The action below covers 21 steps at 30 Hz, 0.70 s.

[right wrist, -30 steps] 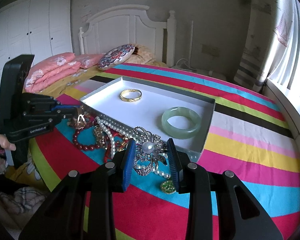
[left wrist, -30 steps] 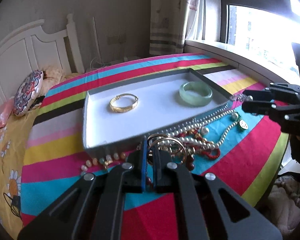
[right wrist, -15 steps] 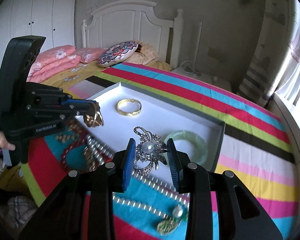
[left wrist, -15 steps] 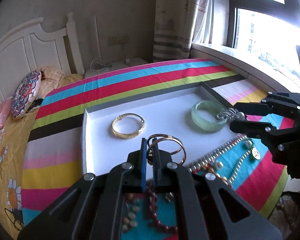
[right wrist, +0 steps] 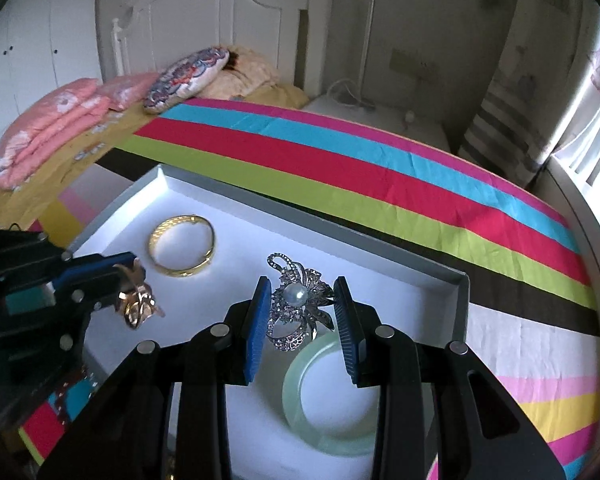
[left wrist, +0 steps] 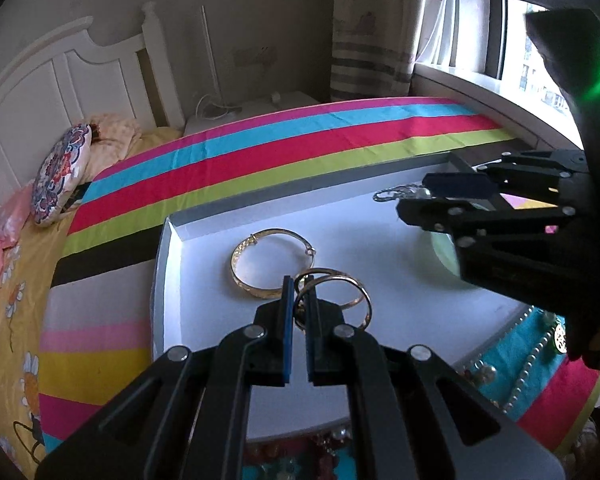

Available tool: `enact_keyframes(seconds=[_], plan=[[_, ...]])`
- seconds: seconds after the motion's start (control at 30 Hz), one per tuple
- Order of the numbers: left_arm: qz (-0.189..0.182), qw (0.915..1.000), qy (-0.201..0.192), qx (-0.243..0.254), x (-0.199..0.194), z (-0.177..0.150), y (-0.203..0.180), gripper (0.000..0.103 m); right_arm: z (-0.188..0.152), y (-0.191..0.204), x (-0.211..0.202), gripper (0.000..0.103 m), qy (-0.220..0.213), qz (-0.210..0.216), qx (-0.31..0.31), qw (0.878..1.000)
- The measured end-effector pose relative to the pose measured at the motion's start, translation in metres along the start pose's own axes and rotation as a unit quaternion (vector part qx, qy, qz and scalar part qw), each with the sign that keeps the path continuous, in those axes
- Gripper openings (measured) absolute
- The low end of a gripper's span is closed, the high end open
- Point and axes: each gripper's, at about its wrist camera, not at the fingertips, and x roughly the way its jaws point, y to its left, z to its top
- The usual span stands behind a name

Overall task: Organize jewelry
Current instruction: 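Carry the brooch and rings into the white tray and open both tools, then withdraw both tools and move the right tool toward the pearl necklaces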

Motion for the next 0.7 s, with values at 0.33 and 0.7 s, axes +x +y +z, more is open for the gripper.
enact_keyframes(seconds=[0.33,0.7], plan=[[0.02,0.9997,0.011,-0.001,0.015,0.002,-0.004,0.023,0.011,-0.001,0.015,0.044,0.007,-0.018,0.017,1.0],[0.07,0.9971,-0.026,0.012,-0.005,-0.003,0.0,0.086,0.012,-0.009,-0.018,0.069,-0.047,-0.003,0.032,0.998]])
